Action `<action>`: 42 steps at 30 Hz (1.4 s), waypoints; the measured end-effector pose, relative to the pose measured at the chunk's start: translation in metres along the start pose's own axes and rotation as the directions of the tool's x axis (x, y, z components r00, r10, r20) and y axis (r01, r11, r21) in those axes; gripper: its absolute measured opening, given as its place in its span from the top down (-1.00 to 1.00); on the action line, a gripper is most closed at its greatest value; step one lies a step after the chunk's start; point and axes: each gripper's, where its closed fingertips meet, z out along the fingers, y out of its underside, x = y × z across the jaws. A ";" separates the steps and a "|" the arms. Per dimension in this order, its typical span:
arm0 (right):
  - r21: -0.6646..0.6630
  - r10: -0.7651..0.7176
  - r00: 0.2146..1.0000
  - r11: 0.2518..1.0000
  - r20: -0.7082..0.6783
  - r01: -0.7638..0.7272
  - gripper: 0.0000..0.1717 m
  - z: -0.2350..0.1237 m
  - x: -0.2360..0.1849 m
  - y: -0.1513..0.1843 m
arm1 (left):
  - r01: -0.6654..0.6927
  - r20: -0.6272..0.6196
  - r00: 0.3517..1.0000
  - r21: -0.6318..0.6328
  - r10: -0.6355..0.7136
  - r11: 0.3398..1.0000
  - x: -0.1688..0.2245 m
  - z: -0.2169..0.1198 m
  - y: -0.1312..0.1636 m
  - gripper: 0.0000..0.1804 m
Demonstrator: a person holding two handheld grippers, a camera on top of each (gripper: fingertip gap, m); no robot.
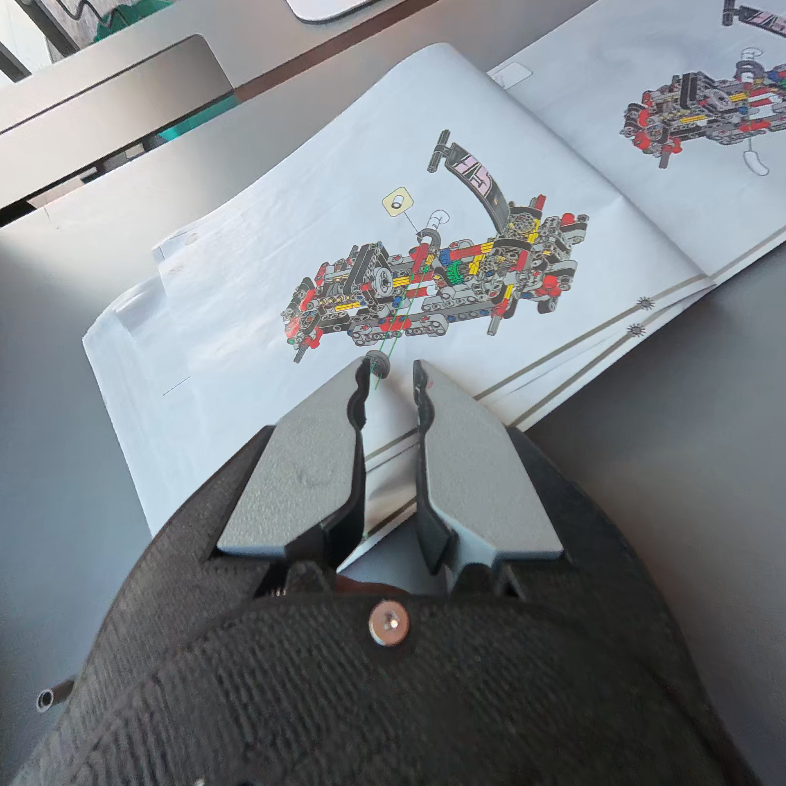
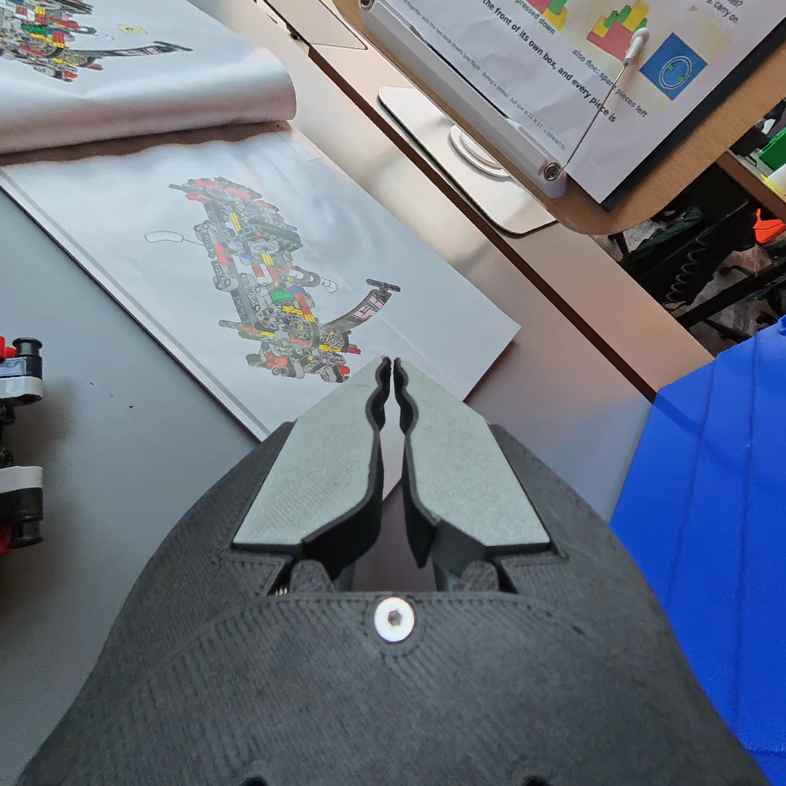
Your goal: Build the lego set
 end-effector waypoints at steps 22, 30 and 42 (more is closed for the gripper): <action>0.055 0.050 0.997 0.997 -0.055 -0.047 1.00 -0.009 0.014 -0.003 | 0.033 0.107 0.993 0.127 -0.047 0.991 -0.028 -0.018 -0.020 0.78; 0.074 0.094 0.993 0.993 -0.077 -0.089 1.00 -0.011 0.022 -0.003 | 0.053 0.127 0.989 0.186 -0.078 0.981 -0.037 -0.027 -0.029 0.77; 0.070 0.084 0.993 0.994 -0.083 -0.078 1.00 -0.011 0.022 -0.003 | 0.087 0.115 0.987 0.219 -0.114 0.972 -0.040 -0.028 -0.032 0.71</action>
